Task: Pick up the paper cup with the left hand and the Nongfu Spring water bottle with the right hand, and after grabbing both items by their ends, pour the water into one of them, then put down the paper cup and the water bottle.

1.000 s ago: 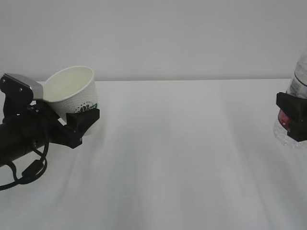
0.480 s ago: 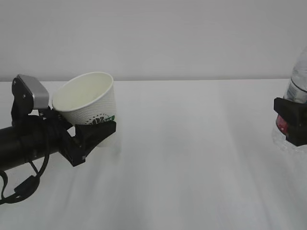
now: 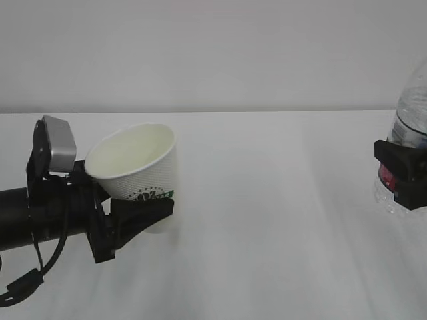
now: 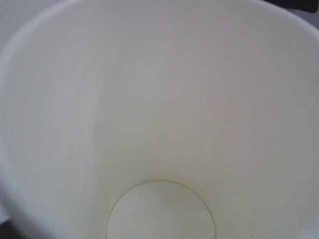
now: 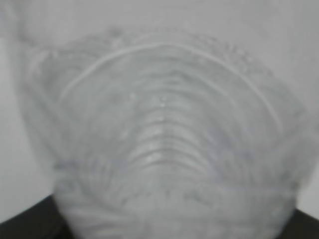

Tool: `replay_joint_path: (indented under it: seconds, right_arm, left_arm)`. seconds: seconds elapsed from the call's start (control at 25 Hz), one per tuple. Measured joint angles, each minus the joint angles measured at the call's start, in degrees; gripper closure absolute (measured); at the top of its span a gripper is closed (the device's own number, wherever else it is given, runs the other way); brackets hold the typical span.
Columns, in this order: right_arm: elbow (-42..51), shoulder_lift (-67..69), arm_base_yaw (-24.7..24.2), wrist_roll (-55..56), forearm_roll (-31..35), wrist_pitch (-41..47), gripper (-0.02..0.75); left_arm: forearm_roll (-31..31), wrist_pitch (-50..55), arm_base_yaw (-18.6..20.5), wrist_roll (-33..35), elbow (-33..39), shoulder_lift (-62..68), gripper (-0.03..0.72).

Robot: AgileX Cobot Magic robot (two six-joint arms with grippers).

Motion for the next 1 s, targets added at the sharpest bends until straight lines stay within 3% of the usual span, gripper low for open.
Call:
replay_joint_path:
  seconds: [0.24, 0.52, 1.0]
  right_arm:
    - [0.0, 0.0, 0.0, 1.1, -2.3, 0.0, 0.279]
    - [0.0, 0.0, 0.0, 1.9, -5.1, 0.0, 0.279]
    - [0.0, 0.0, 0.0, 4.1, -9.5, 0.0, 0.279]
  left_arm:
    - [3.3, 0.0, -0.7, -1.3, 0.0, 0.0, 0.181]
    - [3.4, 0.5, -5.8, -1.4, 0.0, 0.0, 0.181]
    - [3.4, 1.8, -11.3, -1.4, 0.0, -0.1, 0.183]
